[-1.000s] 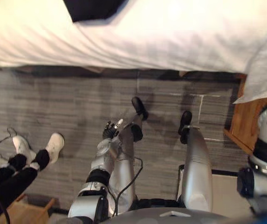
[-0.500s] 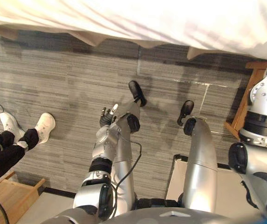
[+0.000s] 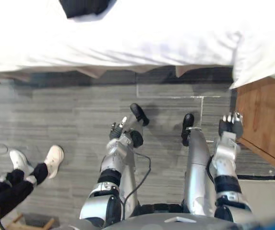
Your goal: Tidy the bed and pick cloth on bed and put in laundry
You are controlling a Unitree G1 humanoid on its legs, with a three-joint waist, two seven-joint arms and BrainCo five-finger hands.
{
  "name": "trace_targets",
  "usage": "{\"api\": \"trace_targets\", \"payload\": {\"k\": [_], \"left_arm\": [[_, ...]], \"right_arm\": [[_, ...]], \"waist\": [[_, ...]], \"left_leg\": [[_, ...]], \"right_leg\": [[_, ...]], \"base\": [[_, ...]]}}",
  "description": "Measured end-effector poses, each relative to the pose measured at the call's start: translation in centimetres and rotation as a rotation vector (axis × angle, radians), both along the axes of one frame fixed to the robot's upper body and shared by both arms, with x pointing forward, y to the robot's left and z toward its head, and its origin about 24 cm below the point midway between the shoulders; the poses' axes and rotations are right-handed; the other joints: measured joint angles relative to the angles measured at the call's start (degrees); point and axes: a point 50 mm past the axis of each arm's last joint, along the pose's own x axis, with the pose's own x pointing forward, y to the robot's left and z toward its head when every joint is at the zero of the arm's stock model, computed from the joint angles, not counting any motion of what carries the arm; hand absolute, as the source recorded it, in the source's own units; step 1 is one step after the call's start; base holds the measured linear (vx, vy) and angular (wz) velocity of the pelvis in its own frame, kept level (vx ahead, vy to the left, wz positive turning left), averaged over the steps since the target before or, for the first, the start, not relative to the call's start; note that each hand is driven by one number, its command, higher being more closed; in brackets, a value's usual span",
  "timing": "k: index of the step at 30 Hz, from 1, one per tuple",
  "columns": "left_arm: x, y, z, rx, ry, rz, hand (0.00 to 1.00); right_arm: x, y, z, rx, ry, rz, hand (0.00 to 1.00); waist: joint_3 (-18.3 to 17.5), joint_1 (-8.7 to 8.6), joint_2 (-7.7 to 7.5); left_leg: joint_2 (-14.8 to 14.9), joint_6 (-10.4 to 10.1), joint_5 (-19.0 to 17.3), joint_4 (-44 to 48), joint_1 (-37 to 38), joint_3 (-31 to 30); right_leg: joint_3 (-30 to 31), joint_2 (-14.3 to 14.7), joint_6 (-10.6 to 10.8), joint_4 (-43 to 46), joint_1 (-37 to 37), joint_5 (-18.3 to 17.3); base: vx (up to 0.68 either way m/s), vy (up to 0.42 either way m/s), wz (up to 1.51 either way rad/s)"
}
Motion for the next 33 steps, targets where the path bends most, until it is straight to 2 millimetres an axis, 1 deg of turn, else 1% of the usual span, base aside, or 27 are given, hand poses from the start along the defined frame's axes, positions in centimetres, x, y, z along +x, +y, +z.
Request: {"api": "trace_targets", "payload": {"k": [1, 3, 5, 6, 8, 9, 10, 11, 12, 13, 15, 17, 18, 19, 20, 21, 22, 24, 25, 26, 27, 28, 29, 30, 31, 32, 33], "left_arm": [[-0.6, 0.0, -0.5, 0.006, 0.015, -0.01, 0.0], [-1.1, 0.3, -0.9, 0.007, 0.02, -0.016, 0.0], [-2.2, 1.5, -1.8, 0.053, 0.047, -0.049, 0.0], [-2.3, 1.6, -2.0, 0.065, 0.052, -0.062, 0.0], [-3.8, 2.9, -3.1, 0.175, 0.104, -0.149, 0.0], [-4.2, 3.1, -3.3, 0.194, 0.115, -0.165, 0.0], [-5.2, 3.5, -4.0, 0.246, 0.152, -0.217, 0.0], [-6.3, 4.1, -4.7, 0.294, 0.196, -0.254, 0.0], [-6.7, 4.3, -4.9, 0.31, 0.21, -0.268, 0.0], [-7.7, 4.6, -5.8, 0.333, 0.259, -0.299, 0.0], [-8.9, 5.0, -6.6, 0.355, 0.312, -0.31, 0.0], [-8.9, 5.2, -6.6, 0.359, 0.309, -0.3, 0.0], [-9.0, 5.4, -6.5, 0.367, 0.288, -0.278, 0.0], [-9.1, 5.7, -6.4, 0.379, 0.278, -0.264, 0.0], [-9.0, 5.9, -6.3, 0.386, 0.272, -0.26, 0.0], [-8.8, 5.9, -6.1, 0.405, 0.247, -0.242, 0.0], [-8.8, 6.0, -6.0, 0.41, 0.241, -0.239, 0.0], [-8.8, 6.0, -5.9, 0.422, 0.221, -0.234, 0.0], [-8.9, 5.8, -6.0, 0.421, 0.216, -0.231, 0.0], [-9.4, 5.9, -6.2, 0.419, 0.226, -0.228, 0.0], [-9.7, 5.9, -6.3, 0.419, 0.233, -0.226, 0.0], [-10.3, 6.1, -6.5, 0.423, 0.233, -0.217, 0.0], [-10.7, 6.5, -6.5, 0.426, 0.228, -0.192, 0.0], [-10.9, 6.7, -6.5, 0.427, 0.23, -0.178, 0.0], [-11.3, 7.2, -6.6, 0.427, 0.238, -0.15, 0.0], [-11.8, 7.4, -6.8, 0.425, 0.247, -0.136, 0.0], [-12.0, 7.5, -6.9, 0.427, 0.249, -0.132, 0.0]], "right_arm": [[-0.6, -0.2, -0.6, -0.121, 0.084, 0.055, 0.0], [-0.9, 0.0, -1.5, -0.232, 0.182, 0.123, 0.0], [-1.9, 1.4, -4.2, -0.471, 0.426, 0.301, 0.0], [-2.3, 1.8, -4.7, -0.529, 0.474, 0.342, 0.0], [-4.6, 3.3, -7.8, -0.739, 0.685, 0.527, 0.0], [-5.0, 3.7, -8.3, -0.759, 0.711, 0.557, 0.0], [-6.3, 4.5, -9.6, -0.798, 0.777, 0.634, 0.0], [-7.7, 4.8, -10.8, -0.802, 0.836, 0.686, 0.0], [-8.2, 4.8, -11.2, -0.802, 0.859, 0.701, 0.0], [-9.8, 4.5, -12.4, -0.784, 0.936, 0.742, 0.0], [-11.0, 4.1, -13.3, -0.735, 0.978, 0.765, 0.0], [-11.2, 3.9, -13.5, -0.72, 0.982, 0.774, 0.0], [-11.3, 4.0, -13.5, -0.681, 0.973, 0.765, 0.0], [-11.2, 4.0, -13.5, -0.667, 0.965, 0.753, 0.0], [-11.2, 3.9, -13.5, -0.661, 0.964, 0.748, 0.0], [-11.1, 3.7, -13.4, -0.635, 0.958, 0.725, 0.0], [-11.2, 3.6, -13.4, -0.627, 0.958, 0.719, 0.0], [-11.2, 3.3, -13.4, -0.603, 0.966, 0.694, 0.0], [-11.3, 3.0, -13.4, -0.601, 0.973, 0.686, 0.0], [-11.3, 2.4, -13.3, -0.605, 0.984, 0.674, 0.0], [-11.4, 2.1, -13.4, -0.607, 0.993, 0.673, 0.0], [-11.6, 1.7, -13.4, -0.616, 1.005, 0.673, 0.0], [-11.7, 1.0, -13.4, -0.619, 1.023, 0.662, 0.0], [-11.8, 0.9, -13.5, -0.617, 1.029, 0.658, 0.0], [-12.1, 0.8, -13.6, -0.615, 1.041, 0.656, 0.0], [-12.5, 0.7, -13.7, -0.617, 1.055, 0.647, 0.0], [-12.5, 0.6, -13.6, -0.618, 1.057, 0.644, 0.0]], "waist": [[-0.1, -0.09, -0.03], [-0.2, -0.07, -0.21], [-1.0, 0.13, -1.64], [-1.1, 0.25, -1.8], [-2.1, 1.57, -3.48], [-2.4, 1.93, -3.88], [-3.5, 2.56, -4.91], [-5.2, 2.23, -5.44], [-5.7, 2.26, -5.36], [-6.9, 2.23, -5.22], [-8.7, 2.42, -4.94], [-8.8, 2.72, -4.83], [-8.7, 3.26, -4.44], [-8.8, 3.23, -4.39], [-8.8, 3.16, -4.46], [-8.8, 2.58, -4.42], [-8.8, 2.55, -4.43], [-8.8, 2.57, -4.45], [-8.8, 2.45, -4.69], [-8.9, 2.44, -4.73], [-9.0, 2.36, -4.71], [-8.9, 2.18, -4.94], [-9.0, 2.29, -4.93], [-9.1, 2.47, -4.97], [-9.6, 2.4, -5.08], [-10.0, 2.36, -4.49], [-10.1, 2.35, -4.42]], "left_leg": [[-0.1, -0.2, -0.3, -0.7, 3.1, 0.2], [-0.1, -0.2, -0.7, -0.8, 4.9, 0.1], [-0.4, -0.3, -1.7, -0.8, 8.6, -0.2], [-0.4, -0.3, -2.0, -0.7, 9.4, -0.4], [-0.6, -0.5, -4.4, 0.0, 14.1, -1.0], [-0.8, -0.5, -4.7, -0.1, 14.9, -1.1], [-1.5, -0.7, -5.1, -0.7, 16.7, -2.0], [-2.5, -0.8, -5.1, -1.5, 17.3, -3.8], [-2.9, -0.9, -5.1, -1.8, 17.4, -4.6], [-4.1, -1.0, -4.7, -3.2, 18.4, -6.5], [-4.9, -1.0, -5.3, -2.5, 18.7, -8.1], [-4.6, -0.9, -6.5, -0.2, 18.2, -8.4], [-3.1, -0.4, -9.0, 5.8, 16.5, -9.0], [-2.0, -0.1, -10.1, 9.5, 15.2, -8.9], [-1.5, 0.1, -10.2, 11.1, 14.4, -8.6], [-0.9, 0.6, -10.5, 14.3, 13.0, -7.6], [-1.0, 0.6, -10.6, 14.4, 12.9, -7.5], [-2.6, 0.3, -11.5, 11.3, 14.1, -6.6], [-4.2, 0.0, -11.0, 8.4, 14.8, -6.0], [-5.0, -0.6, -10.2, 4.6, 16.8, -2.9], [-5.0, -1.0, -9.8, 3.4, 17.5, -1.4], [-4.8, -1.8, -9.0, 2.7, 18.3, 1.4], [-2.3, -1.0, -10.0, 7.9, 17.3, 1.1], [-0.8, -1.6, -10.4, 9.5, 17.2, 1.0], [3.0, -3.1, -10.7, 11.1, 17.2, -0.7], [8.4, -5.7, -9.4, 9.3, 17.5, -3.4], [9.8, -6.6, -8.8, 8.2, 17.9, -4.3]], "right_leg": [[-0.2, 0.0, 0.3, -1.8, 3.6, 0.2], [-0.6, 0.0, 0.8, -2.8, 6.0, 0.5], [-1.8, -0.5, 1.3, -4.8, 11.1, 0.3], [-2.3, -0.6, 1.4, -5.3, 12.3, 0.2], [-3.8, -1.1, 2.0, -7.2, 19.2, -0.4], [-3.9, -1.1, 1.9, -7.3, 20.2, -0.5], [-4.1, -1.1, 2.1, -8.6, 22.8, -0.7], [-5.0, -1.1, 2.7, -10.6, 25.2, -1.1], [-5.7, -1.1, 2.5, -11.4, 26.1, -1.4], [-7.4, -1.0, 2.6, -13.9, 28.7, -1.8], [-9.6, -1.1, 2.8, -15.9, 31.6, -2.3], [-9.8, -1.3, 3.0, -15.2, 32.1, -2.7], [-9.7, -1.5, 4.1, -12.2, 32.1, -3.9], [-10.0, -1.9, 4.4, -9.8, 31.8, -5.2], [-10.2, -2.3, 4.5, -8.6, 31.5, -5.7], [-11.5, -3.4, 4.6, -5.6, 31.3, -7.7], [-11.8, -3.8, 4.6, -4.8, 31.2, -8.2], [-12.6, -5.4, 4.5, -2.1, 30.2, -10.1], [-12.8, -6.9, 4.5, -0.9, 29.9, -10.7], [-12.7, -8.6, 4.5, -0.9, 29.8, -10.6], [-12.7, -9.1, 4.4, -1.0, 29.7, -10.5], [-12.9, -10.6, 4.0, -1.0, 29.6, -10.1], [-12.3, -11.5, 3.9, -0.9, 29.4, -9.8], [-11.8, -11.7, 4.1, -0.9, 29.5, -9.8], [-11.0, -12.5, 4.4, -0.9, 29.7, -9.6], [-9.6, -12.6, 4.8, -1.0, 29.9, -9.4], [-9.1, -12.8, 5.1, -0.9, 30.0, -9.3]], "base": [[0.08, -0.028, -0.14], [0.09, -0.009, -0.06], [0.14, 0.008, 0.07], [0.17, 0.016, 0.21], [0.14, 0.02, 0.19], [0.15, 0.023, 0.09], [0.16, 0.019, 0.32], [0.16, 0.019, 0.42], [0.17, 0.011, 0.72], [0.12, 0.007, 0.56], [0.2, 0.01, 0.6], [0.11, 0.004, 0.23], [0.07, 0.0, 0.09], [0.09, -0.004, 0.1], [0.03, -0.039, 0.38], [0.01, -0.036, 0.41], [-0.04, -0.06, 0.55], [-0.04, -0.036, 0.4], [-0.06, -0.076, 0.37], [-0.06, -0.107, 0.33], [-0.04, -0.143, 0.18], [-0.02, -0.115, 0.0], [-0.02, -0.095, -0.09], [0.0, -0.041, -0.24], [0.03, 0.017, -0.29], [0.04, 0.065, -0.29], [0.06, 0.176, -0.29]]}}
